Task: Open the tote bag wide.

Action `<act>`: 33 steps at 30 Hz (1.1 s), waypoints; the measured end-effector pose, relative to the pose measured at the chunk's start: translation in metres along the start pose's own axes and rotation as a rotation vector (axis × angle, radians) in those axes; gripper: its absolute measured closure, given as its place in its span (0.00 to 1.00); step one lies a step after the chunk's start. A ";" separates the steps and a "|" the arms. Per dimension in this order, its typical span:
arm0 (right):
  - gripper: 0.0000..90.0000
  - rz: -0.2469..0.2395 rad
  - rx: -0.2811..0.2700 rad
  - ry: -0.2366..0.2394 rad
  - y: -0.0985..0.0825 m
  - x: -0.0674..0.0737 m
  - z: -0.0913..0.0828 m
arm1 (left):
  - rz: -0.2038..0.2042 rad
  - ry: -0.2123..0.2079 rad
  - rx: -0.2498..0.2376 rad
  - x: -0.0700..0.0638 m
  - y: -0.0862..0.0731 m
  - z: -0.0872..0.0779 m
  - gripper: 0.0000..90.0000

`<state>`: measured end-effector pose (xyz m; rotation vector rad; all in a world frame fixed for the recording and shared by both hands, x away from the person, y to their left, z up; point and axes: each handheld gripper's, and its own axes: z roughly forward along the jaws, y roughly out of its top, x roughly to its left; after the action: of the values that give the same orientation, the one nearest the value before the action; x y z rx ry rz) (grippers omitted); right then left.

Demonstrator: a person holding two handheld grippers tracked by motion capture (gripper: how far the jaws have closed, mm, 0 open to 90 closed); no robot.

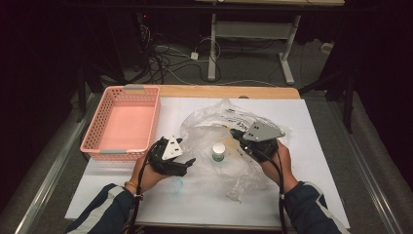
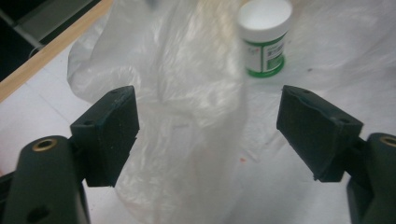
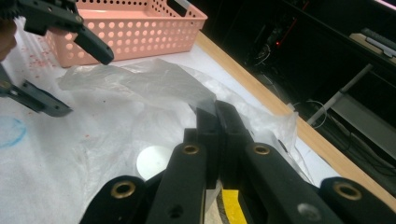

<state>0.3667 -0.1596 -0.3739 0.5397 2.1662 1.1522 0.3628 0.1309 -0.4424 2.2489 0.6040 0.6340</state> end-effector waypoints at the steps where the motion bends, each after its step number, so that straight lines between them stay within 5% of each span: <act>1: 1.00 0.006 0.000 -0.005 -0.001 -0.002 -0.001 | -0.005 0.007 0.010 0.001 0.000 0.002 0.25; 8: 1.00 0.054 -0.009 -0.026 -0.008 -0.016 -0.009 | -0.004 -0.054 0.052 0.006 -0.006 0.007 0.70; 12: 0.95 0.080 0.004 -0.023 -0.012 -0.021 -0.006 | 0.004 -0.091 0.027 0.006 -0.006 0.005 0.92; 20: 0.58 0.094 -0.015 0.014 -0.010 -0.012 -0.016 | 0.026 -0.095 0.026 0.002 -0.007 0.004 0.94; 25: 0.46 0.142 -0.068 0.075 -0.009 -0.004 -0.038 | 0.024 -0.087 0.028 0.002 -0.009 0.004 0.94; 33: 0.31 0.050 -0.073 0.170 -0.020 0.032 -0.078 | 0.025 -0.079 0.032 0.001 -0.012 0.004 0.94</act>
<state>0.2891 -0.1972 -0.3683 0.4820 2.2538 1.3415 0.3632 0.1368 -0.4538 2.3027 0.5511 0.5483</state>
